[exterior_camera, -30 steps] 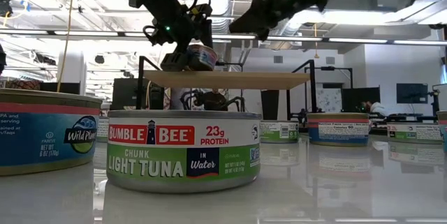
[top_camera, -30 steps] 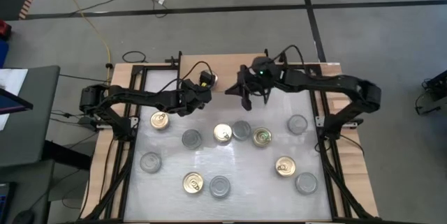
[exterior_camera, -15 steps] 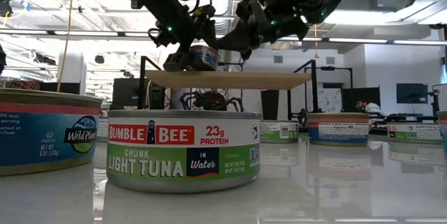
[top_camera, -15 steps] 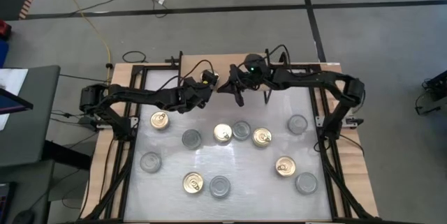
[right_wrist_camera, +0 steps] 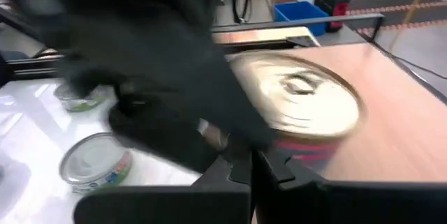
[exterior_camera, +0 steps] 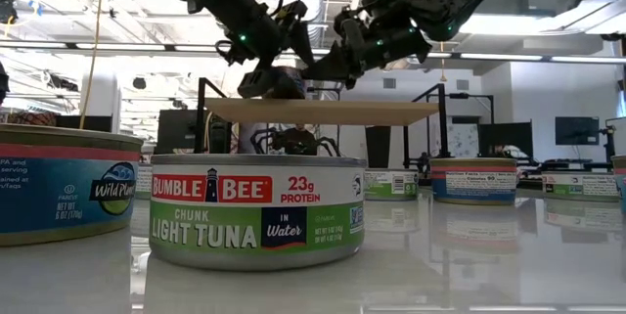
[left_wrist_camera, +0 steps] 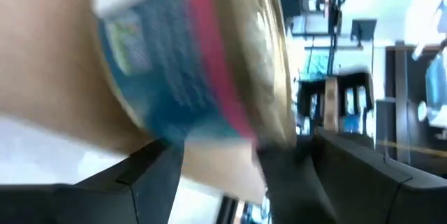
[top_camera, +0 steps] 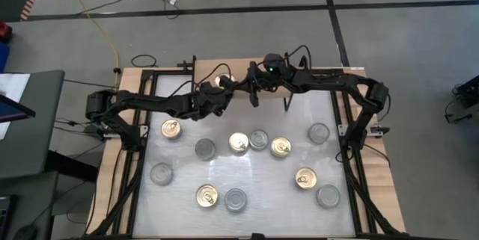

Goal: Stack canned seafood by type on shelf
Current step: Put the blue and pink tuna can on the shelf, then stack the blue and pink tuna can on top of the other blue and pink tuna can on the shelf

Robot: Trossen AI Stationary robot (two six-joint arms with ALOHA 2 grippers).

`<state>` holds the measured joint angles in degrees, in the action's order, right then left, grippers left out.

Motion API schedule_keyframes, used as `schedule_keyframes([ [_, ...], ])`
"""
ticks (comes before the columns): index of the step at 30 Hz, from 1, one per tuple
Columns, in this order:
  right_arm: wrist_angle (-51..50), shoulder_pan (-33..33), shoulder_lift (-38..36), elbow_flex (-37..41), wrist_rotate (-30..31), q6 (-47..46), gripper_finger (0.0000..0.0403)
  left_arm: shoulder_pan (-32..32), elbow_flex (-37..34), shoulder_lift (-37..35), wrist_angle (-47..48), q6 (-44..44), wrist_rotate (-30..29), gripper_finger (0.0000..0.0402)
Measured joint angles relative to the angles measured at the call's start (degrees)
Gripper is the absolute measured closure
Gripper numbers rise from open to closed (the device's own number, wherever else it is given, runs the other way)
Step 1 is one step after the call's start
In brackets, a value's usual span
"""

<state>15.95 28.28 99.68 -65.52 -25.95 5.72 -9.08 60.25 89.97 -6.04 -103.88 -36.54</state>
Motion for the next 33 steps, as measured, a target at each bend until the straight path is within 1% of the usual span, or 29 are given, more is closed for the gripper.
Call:
schedule_keyframes([
  [9, -2.69, 0.01, -2.78, 0.00, 0.63, -0.07, 0.0382, 1.74, 0.00, -1.24, 0.43, 0.22, -0.21, 0.0103],
  [12, -7.54, 0.01, -5.83, 0.00, 0.64, -0.07, 0.0382, 2.48, 0.00, -1.72, 0.63, 2.48, -0.40, 0.0103],
  [16, -17.73, 0.01, -10.77, 0.00, 1.01, -0.12, 0.0382, 3.25, 0.02, -3.00, 0.85, 13.11, -0.63, 0.0103],
  [18, -24.43, -0.30, -13.63, 0.00, 3.35, -0.50, 0.0382, 3.68, -0.03, -3.84, 1.84, 19.31, -0.45, 0.0103],
  [21, -35.35, -1.13, -17.51, 0.00, 6.80, -3.65, 0.0382, 4.44, -0.02, -6.11, 3.53, 29.00, 0.76, 0.0103],
  [24, -46.26, -2.37, -20.65, 0.00, 7.09, -5.43, 0.0382, 5.67, 0.00, -8.33, 6.95, 36.41, 1.83, 0.0103],
  [27, -55.07, -4.11, -23.05, 0.00, 7.16, -7.84, 0.0380, 7.18, -0.01, -10.41, 11.44, 42.18, 1.97, 0.0103],
  [29, -59.63, -5.78, -24.02, 0.00, 8.37, -9.94, 0.0380, 8.05, 0.00, -11.66, 14.39, 44.58, 1.93, 0.0103],
  [33, -65.06, -9.60, -25.30, 0.00, 14.88, -14.31, 0.0379, 9.70, 0.00, -12.19, 18.19, 47.57, 1.92, 0.0103],
])
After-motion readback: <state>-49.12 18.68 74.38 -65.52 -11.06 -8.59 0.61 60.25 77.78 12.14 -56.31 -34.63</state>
